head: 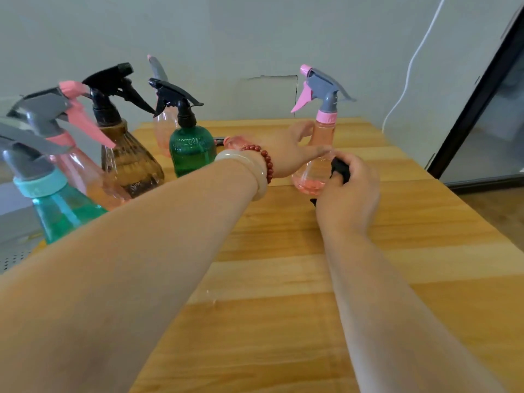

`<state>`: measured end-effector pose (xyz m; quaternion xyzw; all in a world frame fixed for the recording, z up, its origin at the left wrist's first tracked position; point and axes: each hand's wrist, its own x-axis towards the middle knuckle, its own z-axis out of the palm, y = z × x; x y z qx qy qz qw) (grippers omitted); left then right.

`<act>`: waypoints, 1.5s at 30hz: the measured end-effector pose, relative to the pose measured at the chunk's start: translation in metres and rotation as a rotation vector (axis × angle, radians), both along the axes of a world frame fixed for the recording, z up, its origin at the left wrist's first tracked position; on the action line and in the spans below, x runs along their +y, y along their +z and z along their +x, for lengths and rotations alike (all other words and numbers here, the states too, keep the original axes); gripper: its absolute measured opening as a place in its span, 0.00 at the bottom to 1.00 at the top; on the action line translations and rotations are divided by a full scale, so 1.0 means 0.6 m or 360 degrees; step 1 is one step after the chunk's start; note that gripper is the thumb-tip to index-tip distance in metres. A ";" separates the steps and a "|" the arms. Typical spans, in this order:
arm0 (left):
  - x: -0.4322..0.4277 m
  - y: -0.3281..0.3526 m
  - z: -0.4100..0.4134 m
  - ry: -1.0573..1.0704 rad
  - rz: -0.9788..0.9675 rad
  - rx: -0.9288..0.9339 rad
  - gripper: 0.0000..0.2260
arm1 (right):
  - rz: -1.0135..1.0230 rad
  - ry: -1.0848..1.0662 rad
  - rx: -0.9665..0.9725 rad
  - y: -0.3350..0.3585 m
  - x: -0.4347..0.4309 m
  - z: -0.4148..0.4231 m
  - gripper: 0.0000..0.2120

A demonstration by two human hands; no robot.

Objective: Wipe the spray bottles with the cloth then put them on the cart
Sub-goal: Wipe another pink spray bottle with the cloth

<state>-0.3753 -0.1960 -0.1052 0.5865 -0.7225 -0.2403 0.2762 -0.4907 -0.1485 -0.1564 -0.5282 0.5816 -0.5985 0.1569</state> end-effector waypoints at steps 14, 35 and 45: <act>0.078 -0.033 0.008 0.0447 -0.0395 0.0110 0.11 | -0.0068 0.0049 0.0093 -0.010 0.003 0.004 0.17; 0.312 -0.062 0.118 0.0688 -0.0331 0.0427 0.19 | -0.0140 0.0774 0.0038 0.008 0.096 0.061 0.18; 0.331 -0.081 0.108 0.0867 -0.0557 0.0697 0.30 | 0.0020 0.0922 -0.0056 0.007 0.128 0.092 0.09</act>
